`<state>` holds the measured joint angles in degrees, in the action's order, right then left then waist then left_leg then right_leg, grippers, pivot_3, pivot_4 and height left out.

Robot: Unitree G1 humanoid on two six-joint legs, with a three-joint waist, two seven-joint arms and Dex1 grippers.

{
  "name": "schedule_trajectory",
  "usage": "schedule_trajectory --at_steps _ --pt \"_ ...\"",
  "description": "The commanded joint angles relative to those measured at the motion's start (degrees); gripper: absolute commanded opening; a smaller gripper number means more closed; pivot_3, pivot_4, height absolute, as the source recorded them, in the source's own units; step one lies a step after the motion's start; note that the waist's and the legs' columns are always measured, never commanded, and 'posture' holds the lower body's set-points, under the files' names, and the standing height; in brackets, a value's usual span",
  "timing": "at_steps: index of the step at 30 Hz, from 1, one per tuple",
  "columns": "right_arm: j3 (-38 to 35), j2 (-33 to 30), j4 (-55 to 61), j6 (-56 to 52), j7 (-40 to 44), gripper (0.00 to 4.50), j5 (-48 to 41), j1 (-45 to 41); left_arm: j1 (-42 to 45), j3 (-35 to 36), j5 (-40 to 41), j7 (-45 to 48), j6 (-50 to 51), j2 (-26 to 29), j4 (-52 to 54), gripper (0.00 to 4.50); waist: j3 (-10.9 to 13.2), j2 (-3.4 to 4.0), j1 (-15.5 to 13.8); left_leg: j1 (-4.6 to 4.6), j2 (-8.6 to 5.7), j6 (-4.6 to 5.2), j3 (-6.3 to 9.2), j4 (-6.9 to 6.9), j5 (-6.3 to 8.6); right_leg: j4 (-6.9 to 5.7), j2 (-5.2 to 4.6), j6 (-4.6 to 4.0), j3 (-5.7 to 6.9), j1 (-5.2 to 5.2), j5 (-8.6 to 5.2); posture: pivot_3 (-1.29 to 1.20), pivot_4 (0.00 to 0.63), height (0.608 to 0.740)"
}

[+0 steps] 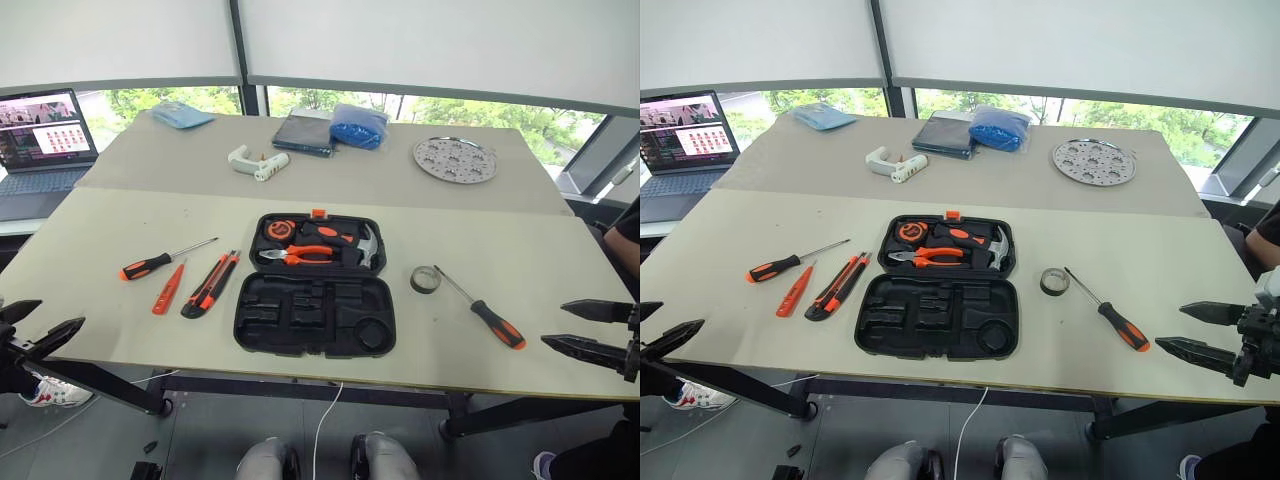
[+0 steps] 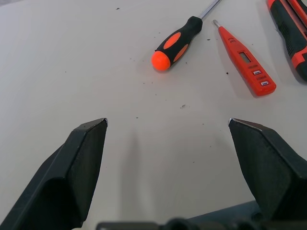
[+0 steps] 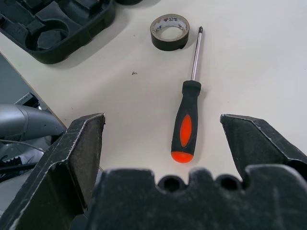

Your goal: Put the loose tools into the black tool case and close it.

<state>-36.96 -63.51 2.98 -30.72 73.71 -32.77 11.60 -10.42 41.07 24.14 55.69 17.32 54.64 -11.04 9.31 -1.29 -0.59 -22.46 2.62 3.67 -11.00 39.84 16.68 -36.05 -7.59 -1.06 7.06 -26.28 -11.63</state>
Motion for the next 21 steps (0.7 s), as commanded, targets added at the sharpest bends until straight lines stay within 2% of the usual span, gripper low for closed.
schedule_trajectory --at_steps 1,4,8,12,13,15,21 --pt "-1.04 -0.28 4.3 -2.33 -1.29 4.49 -2.12 -1.77 2.94 -1.63 -0.82 1.4 -0.97 2.98 -1.6 4.31 0.0 0.0 0.0 0.0 0.0 0.0 0.0 0.0 0.0 0.0 0.0 0.0 0.0 0.0 0.0 0.0 0.15 0.718" --pt "0.53 -0.59 11.67 -6.97 -3.77 4.49 -6.64 -5.43 12.02 -10.84 -3.65 5.51 -1.6 6.93 -7.96 4.31 0.02 0.06 -0.24 0.01 0.0 -0.13 0.0 0.02 -0.08 -0.06 0.04 -0.06 0.06 -0.02 0.02 0.0 0.15 0.718" --pt "3.74 -0.97 19.73 -11.81 -5.33 4.49 -11.6 -9.22 28.39 -22.38 -9.6 10.12 -6.51 8.58 -21.14 4.31 0.02 0.05 -0.55 0.03 0.08 -0.25 0.03 0.02 -0.15 -0.05 0.11 -0.19 0.16 0.0 0.05 0.0 0.15 0.718" --pt "7.3 -0.34 24.81 -12.53 -8.61 4.49 -13.98 -14.27 45.39 -32.39 -17.16 12.95 -12.84 6.64 -36.26 4.31 0.01 -0.01 -0.27 -0.21 0.04 -0.2 0.0 0.03 -0.14 -0.03 0.23 -0.16 0.42 -0.09 0.19 0.0 0.15 0.718" --pt "7.8 -0.26 25.63 -12.78 -8.96 4.49 -14.57 -15.08 48.35 -34.04 -18.62 13.07 -14.08 5.98 -39.2 4.31 0.01 -0.01 -0.12 -0.34 0.0 -0.17 -0.01 0.08 -0.15 -0.04 0.31 -0.49 0.55 -0.16 0.38 0.0 0.15 0.718" --pt "9.0 -0.2 27.52 -13.18 -9.75 4.49 -15.97 -16.71 54.12 -37.57 -22.26 12.4 -16.68 4.22 -45.43 4.31 0.0 -0.02 0.02 -0.48 -0.01 0.32 -0.06 0.37 -0.43 -0.1 0.65 -0.54 0.62 -0.2 0.42 0.0 0.15 0.718" --pt "9.76 0.09 30.87 -14.16 -12.01 4.49 -19.19 -18.96 63.7 -43.37 -29.1 8.94 -17.65 -0.47 -57.82 4.31 0.08 -0.22 0.27 -0.58 0.02 0.4 -0.03 0.44 -0.42 -0.02 0.91 -0.45 0.64 -0.19 0.36 0.0 0.15 0.718"
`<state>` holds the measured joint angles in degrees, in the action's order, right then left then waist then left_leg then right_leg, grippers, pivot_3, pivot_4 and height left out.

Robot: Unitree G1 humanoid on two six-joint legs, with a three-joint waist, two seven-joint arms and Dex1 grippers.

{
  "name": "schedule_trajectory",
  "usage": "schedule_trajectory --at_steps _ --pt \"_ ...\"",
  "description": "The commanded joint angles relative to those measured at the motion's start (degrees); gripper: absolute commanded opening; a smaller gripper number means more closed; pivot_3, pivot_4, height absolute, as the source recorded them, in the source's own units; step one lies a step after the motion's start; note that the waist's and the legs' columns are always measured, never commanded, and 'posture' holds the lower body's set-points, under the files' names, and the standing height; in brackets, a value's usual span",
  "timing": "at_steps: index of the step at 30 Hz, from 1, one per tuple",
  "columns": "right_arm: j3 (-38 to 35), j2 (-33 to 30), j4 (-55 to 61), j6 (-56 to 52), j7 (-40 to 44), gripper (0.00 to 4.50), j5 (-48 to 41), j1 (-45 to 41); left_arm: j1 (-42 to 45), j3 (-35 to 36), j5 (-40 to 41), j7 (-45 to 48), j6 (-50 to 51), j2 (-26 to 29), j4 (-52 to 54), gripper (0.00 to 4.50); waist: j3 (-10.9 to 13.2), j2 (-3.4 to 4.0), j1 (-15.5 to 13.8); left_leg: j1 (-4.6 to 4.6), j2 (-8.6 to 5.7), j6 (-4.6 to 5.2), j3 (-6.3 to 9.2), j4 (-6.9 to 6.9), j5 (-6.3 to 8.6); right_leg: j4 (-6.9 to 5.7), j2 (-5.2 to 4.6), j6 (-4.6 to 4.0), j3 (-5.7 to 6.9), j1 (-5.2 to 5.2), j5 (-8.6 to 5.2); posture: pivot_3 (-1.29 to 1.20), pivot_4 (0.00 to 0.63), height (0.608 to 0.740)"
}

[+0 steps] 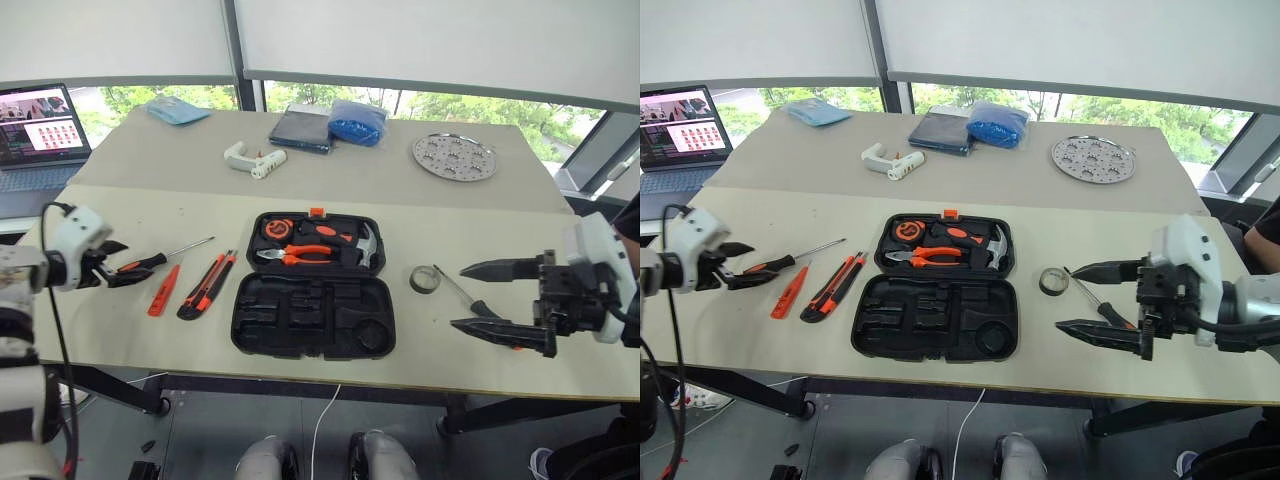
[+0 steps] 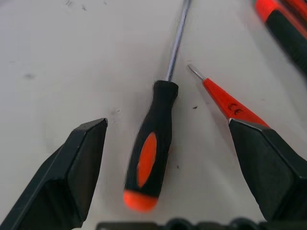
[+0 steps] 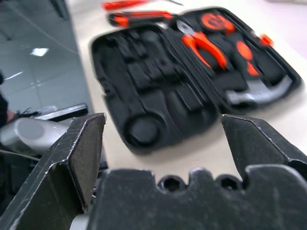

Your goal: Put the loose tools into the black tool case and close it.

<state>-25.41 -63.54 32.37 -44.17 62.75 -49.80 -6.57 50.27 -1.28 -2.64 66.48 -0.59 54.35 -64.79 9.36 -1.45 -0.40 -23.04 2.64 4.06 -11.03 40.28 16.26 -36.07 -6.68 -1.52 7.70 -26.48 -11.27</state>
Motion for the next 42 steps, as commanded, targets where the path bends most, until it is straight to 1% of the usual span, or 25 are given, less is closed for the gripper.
schedule_trajectory --at_steps 1,2,5,6,7,9,10,13,14,15,16,18,20,21,22,24,25,27,29,32,37,42 --pt "-2.12 0.11 1.72 -0.85 -1.45 4.49 -2.61 -0.73 3.88 -1.5 -3.09 -2.72 0.98 -0.82 -5.36 4.31 0.04 -0.12 0.1 -0.01 0.03 0.0 0.01 0.03 0.0 0.0 0.03 0.01 -0.01 0.0 -0.01 0.0 0.15 0.718" --pt "-2.48 0.06 1.92 -0.86 -1.81 4.49 -2.91 -0.57 4.55 -1.93 -3.85 -3.45 1.25 -1.31 -6.4 4.31 0.04 -0.13 0.06 -0.02 0.05 0.0 0.04 0.07 0.0 -0.02 0.04 0.01 -0.01 0.0 -0.01 0.0 0.15 0.718" --pt "-3.64 -0.07 2.13 -0.93 -2.47 4.5 -3.34 0.06 5.69 -2.51 -5.24 -4.6 2.14 -1.99 -8.21 3.63 0.04 -0.13 -0.03 0.0 0.08 0.01 0.08 0.21 0.0 -0.09 0.03 0.06 -0.08 0.04 -0.03 0.0 0.15 0.718" --pt "-4.17 -0.1 2.16 -1.03 -2.65 4.5 -3.5 0.32 5.9 -2.53 -5.38 -4.01 2.67 -2.02 -8.57 3.33 0.04 -0.13 -0.06 -0.01 0.13 0.01 0.09 0.31 0.01 -0.13 0.04 0.39 -0.09 0.04 -0.23 0.0 0.15 0.718" --pt "-4.62 -0.14 2.19 -1.08 -2.84 4.5 -3.67 0.57 6.04 -2.54 -5.49 -3.45 3.15 -1.98 -8.86 2.91 0.04 -0.13 -0.11 -0.02 0.19 0.05 0.11 0.44 0.03 -0.16 0.06 0.41 -0.09 0.06 -0.24 0.0 0.15 0.718" --pt "-5.36 -0.19 2.3 -1.09 -3.18 4.5 -3.86 1.12 6.14 -2.46 -5.66 -3.11 3.7 -1.74 -9.2 2.22 0.04 -0.13 -0.03 -0.02 0.2 0.16 0.13 0.54 0.11 -0.21 0.04 0.42 -0.12 0.08 -0.24 0.0 0.15 0.718" --pt "-5.72 -0.1 2.38 -0.97 -3.25 4.5 -3.66 1.6 6.02 -2.41 -5.69 -2.74 3.71 -1.45 -9.22 1.76 0.03 -0.13 0.02 -0.01 0.19 0.23 0.12 0.59 0.15 -0.27 0.01 0.45 -0.17 0.08 -0.22 0.0 0.15 0.718" --pt "-6.25 0.15 2.54 -0.54 -3.52 4.5 -3.22 2.72 5.83 -2.22 -5.58 -1.66 3.66 -0.84 -9.08 0.86 0.03 -0.13 0.07 -0.01 0.19 0.27 0.13 0.68 0.17 -0.36 -0.06 0.48 -0.22 0.08 -0.19 0.0 0.15 0.718" --pt "-6.32 0.31 2.57 -0.21 -3.62 4.5 -2.88 3.2 6.08 -1.7 -5.07 -1.36 3.74 -0.66 -8.95 0.87 0.03 -0.13 0.09 0.0 0.18 0.28 0.13 0.71 0.18 -0.43 -0.1 0.47 -0.25 0.06 -0.19 0.0 0.15 0.718" --pt "-6.52 0.71 2.54 -0.13 -3.92 4.5 -2.67 3.94 7.52 0.22 -2.84 0.44 2.95 -0.52 -7.93 0.87 0.03 -0.14 0.11 -0.01 0.17 0.29 0.13 0.73 0.18 -0.49 -0.13 0.46 -0.27 0.04 -0.19 0.0 0.15 0.718" --pt "-6.82 1.02 2.5 -0.42 -4.21 4.5 -2.77 4.72 9.25 2.04 -0.4 3.43 2.89 -0.67 -6.42 0.87 0.03 -0.15 0.09 -0.03 0.16 0.3 0.12 0.75 0.19 -0.57 -0.17 0.45 -0.29 0.0 -0.2 0.0 0.15 0.718" --pt "-7.27 1.3 2.59 -0.73 -4.04 4.5 -2.5 6.5 11.62 3.95 3.18 10.01 2.23 -1.7 -2.04 0.87 0.14 -0.39 -0.12 -0.22 0.17 0.3 0.13 0.9 0.19 -0.67 -0.16 0.42 -0.23 -0.15 -0.21 0.0 0.15 0.718" --pt "-7.19 1.42 3.03 -0.65 -3.69 4.5 -2.26 8.07 11.56 2.94 4.75 16.35 1.65 -3.35 4.26 0.87 0.16 -0.42 -0.5 -0.62 0.21 0.31 0.2 1.29 0.19 -0.86 -0.15 0.36 -0.08 -0.37 -0.18 0.0 0.15 0.718" --pt "-6.88 1.59 3.26 -0.4 -3.9 4.5 -2.17 8.39 11.2 1.99 5.23 18.74 2.47 -4.32 7.77 0.87 0.16 -0.42 -0.64 -0.77 0.2 0.36 0.25 1.52 0.22 -0.97 -0.19 0.19 -0.01 -0.45 -0.07 0.0 0.15 0.718" --pt "-6.35 1.93 3.43 0.07 -4.61 4.5 -1.7 8.44 10.54 0.95 5.71 20.56 3.56 -5.46 11.44 0.87 0.15 -0.41 -0.72 -0.78 0.16 0.41 0.25 1.58 0.25 -0.98 -0.24 0.16 -0.01 -0.42 -0.05 0.0 0.15 0.718" --pt "-4.79 2.66 3.48 1.12 -6.46 4.5 0.01 7.97 8.81 -1.27 6.16 23.46 5.66 -7.6 18.15 0.87 0.15 -0.4 -0.68 -0.77 0.05 0.55 0.25 1.67 0.33 -0.97 -0.37 0.33 -0.04 -0.32 -0.06 0.0 0.15 0.718" --pt "-3.91 3.05 3.41 1.63 -7.24 4.5 1.15 7.76 7.85 -2.52 6.15 24.23 6.12 -8.92 21.08 0.87 0.15 -0.4 -0.49 -0.75 0.04 0.61 0.25 1.75 0.36 -0.97 -0.37 0.54 -0.07 -0.28 -0.14 0.0 0.15 0.718" --pt "-2.14 3.56 3.31 2.41 -8.34 4.5 2.82 7.21 6.6 -4.71 5.4 24.23 6.45 -11.3 24.98 0.87 0.15 -0.4 -0.23 -0.73 0.02 0.64 0.25 1.8 0.37 -0.96 -0.37 0.72 -0.14 -0.23 -0.17 0.0 0.15 0.718" --pt "-0.62 4.32 3.26 2.95 -9.27 4.5 3.93 6.76 5.57 -6.61 4.41 21.94 5.12 -14.58 27.82 0.87 0.15 -0.4 0.03 -0.71 0.03 0.64 0.24 1.81 0.37 -0.97 -0.33 0.72 -0.18 -0.23 -0.17 0.0 0.15 0.718" --pt "1.37 5.43 3.43 3.25 -10.7 4.5 4.98 5.83 5.18 -9.41 3.47 20.06 7.03 -18.31 30.57 0.87 0.15 -0.41 0.07 -0.7 0.07 0.63 0.24 1.81 0.36 -1.0 -0.24 0.7 -0.23 -0.24 -0.16 0.0 0.15 0.718" --pt "3.37 6.84 3.83 3.75 -12.22 4.5 5.85 4.84 4.22 -13.13 1.43 19.97 6.23 -19.93 31.39 0.87 0.15 -0.4 0.3 -0.65 0.08 0.64 0.22 1.82 0.36 -1.0 -0.18 0.69 -0.28 -0.24 -0.16 0.0 0.15 0.718" --pt "4.76 7.95 3.6 4.46 -13.31 4.5 7.05 3.88 5.17 -15.63 -0.91 19.11 5.13 -20.72 28.96 0.87 0.15 -0.4 -0.11 -0.66 0.08 0.64 0.23 1.84 0.36 -0.98 -0.2 0.69 -0.28 -0.23 -0.16 0.0 0.15 0.718"
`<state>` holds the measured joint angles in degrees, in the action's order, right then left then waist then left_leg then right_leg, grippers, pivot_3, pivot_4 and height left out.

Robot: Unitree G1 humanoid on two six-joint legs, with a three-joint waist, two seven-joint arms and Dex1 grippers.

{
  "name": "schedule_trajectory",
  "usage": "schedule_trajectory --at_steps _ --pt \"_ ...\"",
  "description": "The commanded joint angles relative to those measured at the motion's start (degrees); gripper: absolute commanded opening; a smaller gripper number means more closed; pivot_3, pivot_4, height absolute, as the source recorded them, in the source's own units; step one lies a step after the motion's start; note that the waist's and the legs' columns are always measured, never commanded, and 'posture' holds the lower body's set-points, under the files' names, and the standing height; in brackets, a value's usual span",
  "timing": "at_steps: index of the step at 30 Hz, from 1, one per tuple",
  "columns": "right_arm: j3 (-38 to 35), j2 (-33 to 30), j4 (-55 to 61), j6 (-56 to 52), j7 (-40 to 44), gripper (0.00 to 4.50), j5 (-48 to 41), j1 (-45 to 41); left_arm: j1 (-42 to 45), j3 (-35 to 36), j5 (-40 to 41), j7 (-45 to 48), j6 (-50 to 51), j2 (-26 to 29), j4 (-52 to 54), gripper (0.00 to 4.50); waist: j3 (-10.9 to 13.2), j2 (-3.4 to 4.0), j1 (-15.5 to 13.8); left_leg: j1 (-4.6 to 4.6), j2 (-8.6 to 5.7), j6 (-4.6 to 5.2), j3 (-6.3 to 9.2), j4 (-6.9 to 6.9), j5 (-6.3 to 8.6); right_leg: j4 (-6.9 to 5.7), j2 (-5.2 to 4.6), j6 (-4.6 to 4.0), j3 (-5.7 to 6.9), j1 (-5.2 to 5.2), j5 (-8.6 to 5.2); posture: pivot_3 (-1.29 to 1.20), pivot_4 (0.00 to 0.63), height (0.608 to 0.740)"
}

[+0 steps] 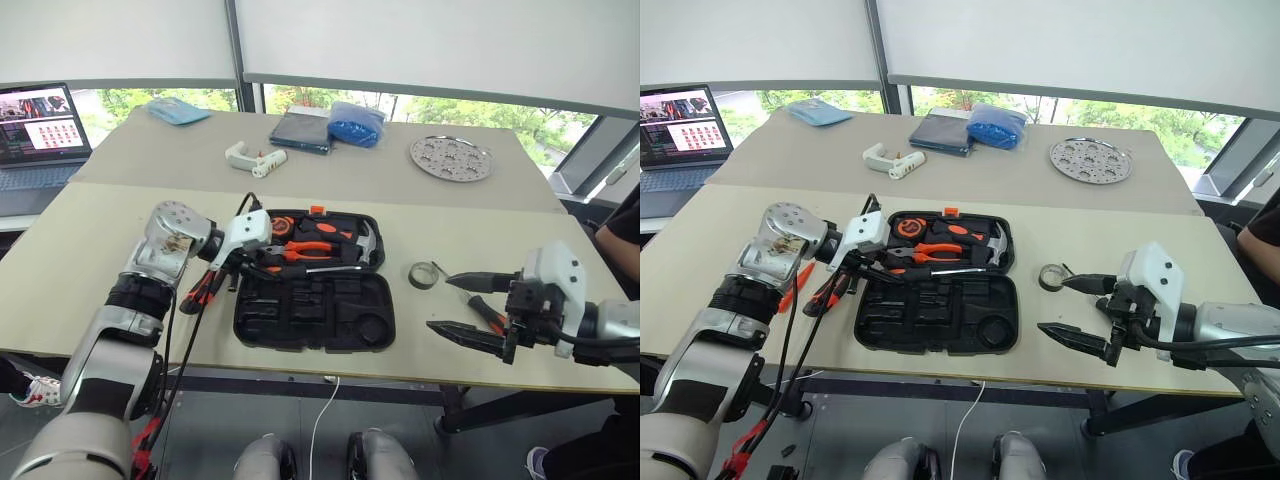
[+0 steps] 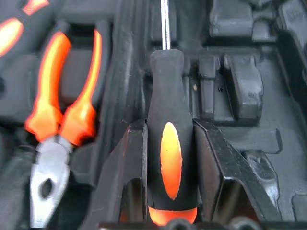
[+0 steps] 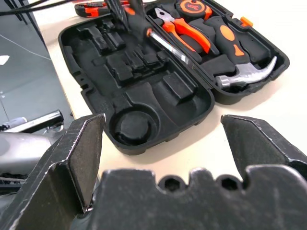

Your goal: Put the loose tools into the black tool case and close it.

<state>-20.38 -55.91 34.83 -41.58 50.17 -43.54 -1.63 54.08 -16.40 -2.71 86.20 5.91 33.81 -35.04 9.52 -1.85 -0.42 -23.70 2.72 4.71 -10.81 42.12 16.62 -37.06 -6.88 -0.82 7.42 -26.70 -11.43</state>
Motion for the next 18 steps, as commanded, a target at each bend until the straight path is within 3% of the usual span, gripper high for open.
schedule_trajectory --at_steps 1,7,9,16,18 --pt "-0.15 0.53 1.1 1.99 -0.91 4.5 0.98 -1.14 1.59 -0.7 -0.94 -0.52 -1.9 -0.28 -1.23 0.87 0.0 0.0 -0.14 0.0 0.0 0.01 0.0 0.0 0.0 0.0 -0.01 0.0 0.0 0.0 0.0 0.0 0.15 0.718" --pt "0.1 1.79 1.63 2.61 -1.49 4.5 1.7 -0.46 3.2 -1.33 -1.3 -0.53 -3.71 -1.42 -3.42 0.87 0.0 0.0 -0.32 -0.03 -0.01 0.03 0.01 0.01 0.02 0.01 -0.03 -0.04 0.02 -0.01 0.03 0.0 0.15 0.718" --pt "0.01 2.2 2.02 2.64 -1.53 4.5 1.75 -0.17 4.03 -0.9 -0.9 -0.38 -2.98 -2.08 -3.84 1.9 0.0 0.0 -0.31 -0.04 -0.01 0.04 0.01 0.03 0.02 0.01 -0.03 -0.04 0.03 0.0 0.02 0.0 0.15 0.718" --pt "-0.77 3.06 2.67 2.48 -1.54 4.5 0.91 0.53 6.5 1.06 1.54 0.16 0.64 -2.96 -2.49 4.24 0.0 0.0 -0.27 -0.04 0.0 0.05 0.03 0.12 0.02 -0.02 -0.03 0.01 0.03 0.01 0.02 0.0 0.15 0.718" --pt "-0.83 3.21 2.74 2.48 -1.51 4.5 0.81 0.64 7.06 1.56 2.2 -0.39 1.66 -3.39 -2.24 4.47 0.0 0.0 -0.26 -0.04 0.0 0.06 0.03 0.12 0.03 -0.03 -0.03 0.02 0.01 0.01 0.02 0.0 0.15 0.718"
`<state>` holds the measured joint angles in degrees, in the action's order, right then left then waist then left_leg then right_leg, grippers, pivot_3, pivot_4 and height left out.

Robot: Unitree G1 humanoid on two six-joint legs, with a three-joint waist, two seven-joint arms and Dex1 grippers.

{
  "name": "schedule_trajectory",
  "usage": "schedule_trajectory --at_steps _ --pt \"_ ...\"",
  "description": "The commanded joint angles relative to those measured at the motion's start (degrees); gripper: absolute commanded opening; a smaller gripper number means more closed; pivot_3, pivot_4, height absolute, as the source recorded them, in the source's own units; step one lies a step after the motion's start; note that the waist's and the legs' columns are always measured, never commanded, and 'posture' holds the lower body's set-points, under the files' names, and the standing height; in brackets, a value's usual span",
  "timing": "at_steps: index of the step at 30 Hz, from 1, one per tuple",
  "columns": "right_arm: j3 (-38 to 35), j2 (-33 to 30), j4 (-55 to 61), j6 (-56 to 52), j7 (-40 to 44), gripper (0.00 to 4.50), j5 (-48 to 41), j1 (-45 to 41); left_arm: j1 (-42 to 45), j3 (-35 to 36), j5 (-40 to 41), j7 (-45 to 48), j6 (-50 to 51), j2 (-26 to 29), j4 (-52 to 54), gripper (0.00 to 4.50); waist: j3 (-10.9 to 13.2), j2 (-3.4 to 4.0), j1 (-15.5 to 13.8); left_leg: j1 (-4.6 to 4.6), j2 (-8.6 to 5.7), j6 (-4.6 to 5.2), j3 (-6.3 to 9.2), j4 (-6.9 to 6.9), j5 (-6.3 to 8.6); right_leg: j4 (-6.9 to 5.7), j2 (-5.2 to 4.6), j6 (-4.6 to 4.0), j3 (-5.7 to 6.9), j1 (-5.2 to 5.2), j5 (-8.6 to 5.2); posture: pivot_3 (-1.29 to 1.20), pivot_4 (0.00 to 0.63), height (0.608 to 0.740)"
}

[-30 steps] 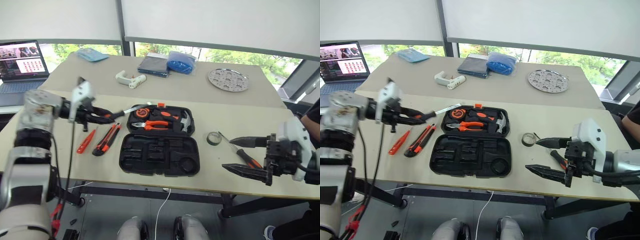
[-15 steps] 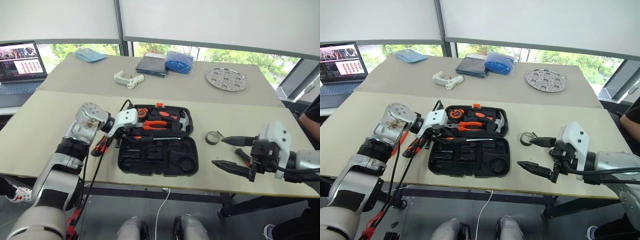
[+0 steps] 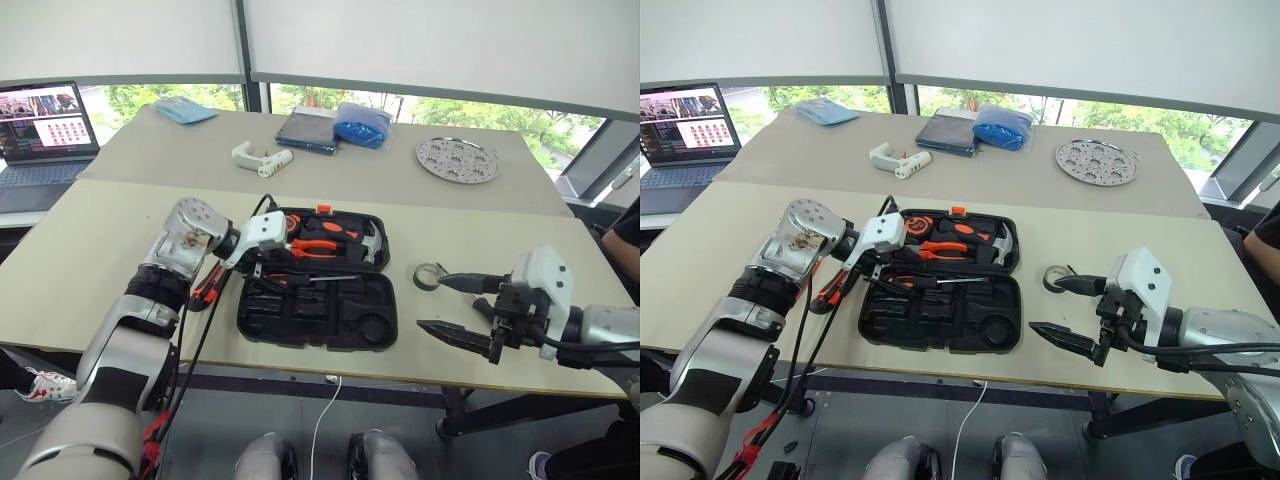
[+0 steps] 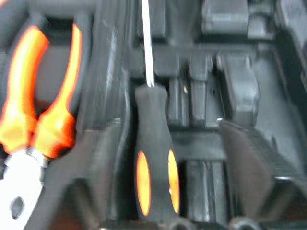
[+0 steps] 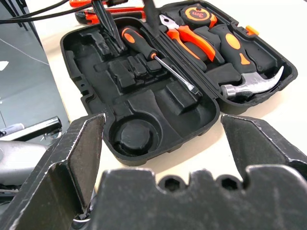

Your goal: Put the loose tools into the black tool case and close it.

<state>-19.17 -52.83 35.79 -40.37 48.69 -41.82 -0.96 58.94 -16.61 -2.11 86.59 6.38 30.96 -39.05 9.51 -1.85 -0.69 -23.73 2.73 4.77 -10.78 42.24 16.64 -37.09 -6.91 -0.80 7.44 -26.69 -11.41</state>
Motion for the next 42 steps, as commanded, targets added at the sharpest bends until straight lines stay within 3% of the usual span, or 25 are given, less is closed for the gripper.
schedule_trajectory --at_steps 1,2,5,15,22,27,31,35,40,42 --pt "-2.03 0.19 1.8 1.3 -0.02 4.5 -0.88 0.03 2.32 1.95 2.06 -0.48 1.44 -0.68 1.97 4.47 0.0 0.0 0.0 0.0 0.0 0.0 0.0 0.0 0.0 0.0 0.0 0.0 0.0 0.0 0.0 0.0 0.15 0.718" --pt "-1.99 0.24 1.8 1.33 -0.01 4.5 -0.84 0.05 2.38 2.06 2.44 -0.05 1.45 -0.82 2.06 4.47 0.0 0.0 0.0 0.0 0.0 0.0 0.0 0.0 0.0 0.0 0.01 0.0 0.0 0.0 0.0 0.0 0.15 0.718" --pt "-1.71 0.33 1.52 1.58 0.12 4.5 -0.57 -0.04 2.06 1.95 2.55 -0.01 0.04 -1.35 1.34 3.68 0.0 0.0 0.01 0.0 0.0 0.0 0.0 0.0 0.0 0.0 0.01 -0.01 0.0 0.0 0.01 0.0 0.15 0.718" --pt "0.17 0.72 -0.26 1.9 -0.19 4.5 0.29 -2.04 0.93 -2.08 -2.79 -2.78 -8.74 -3.82 -8.2 0.03 0.0 0.0 -0.04 0.0 -0.01 0.01 0.0 0.0 0.0 0.02 0.02 -0.03 0.02 0.01 0.02 0.0 0.15 0.718" --pt "0.08 1.07 -0.16 1.68 -0.71 4.5 0.37 -1.11 -0.29 -5.82 -7.55 -4.59 -14.06 -4.25 -10.39 0.03 -0.05 0.08 -0.04 0.32 -0.01 0.09 0.02 -0.03 0.06 0.08 -0.03 -0.12 0.02 0.32 0.06 0.0 0.15 0.718" --pt "-2.01 0.17 0.14 1.33 -1.04 4.5 1.72 1.71 2.11 -0.57 -2.05 -3.38 -8.95 -4.14 -8.5 0.03 -0.15 0.25 -0.08 0.45 -0.01 0.28 0.03 -0.04 0.18 0.08 -0.18 0.08 0.0 0.45 0.01 0.0 0.15 0.718" --pt "-7.68 -0.46 -1.99 -0.01 -1.18 4.5 2.79 7.45 1.63 8.1 10.58 3.49 3.47 -1.07 1.82 1.12 -0.14 0.24 0.03 0.19 -0.01 0.29 0.03 0.01 0.18 0.05 -0.16 0.12 0.01 0.27 0.04 0.0 0.15 0.718" --pt "-11.1 0.56 -5.83 -0.11 -3.1 4.5 4.69 10.29 -3.27 9.45 14.62 5.65 11.86 4.4 14.17 2.59 -0.17 0.3 0.48 0.2 -0.02 0.24 0.01 0.07 0.15 0.03 -0.09 0.1 -0.05 0.24 0.05 0.0 0.15 0.718" --pt "-7.86 3.73 -14.42 3.38 -7.22 4.5 10.95 9.81 -8.97 12.17 21.83 2.58 23.32 6.19 27.54 4.27 -0.23 0.45 0.59 0.54 -0.08 0.22 -0.01 0.0 0.15 0.02 -0.09 0.34 -0.18 0.49 -0.13 0.0 0.15 0.718" --pt "-5.35 5.0 -18.53 4.98 -9.09 4.5 13.97 8.13 -10.77 12.6 23.16 0.89 24.81 6.44 31.46 4.39 -0.22 0.44 0.4 0.46 -0.1 0.22 0.01 0.0 0.15 0.01 -0.08 0.36 -0.21 0.48 -0.12 0.0 0.15 0.718"
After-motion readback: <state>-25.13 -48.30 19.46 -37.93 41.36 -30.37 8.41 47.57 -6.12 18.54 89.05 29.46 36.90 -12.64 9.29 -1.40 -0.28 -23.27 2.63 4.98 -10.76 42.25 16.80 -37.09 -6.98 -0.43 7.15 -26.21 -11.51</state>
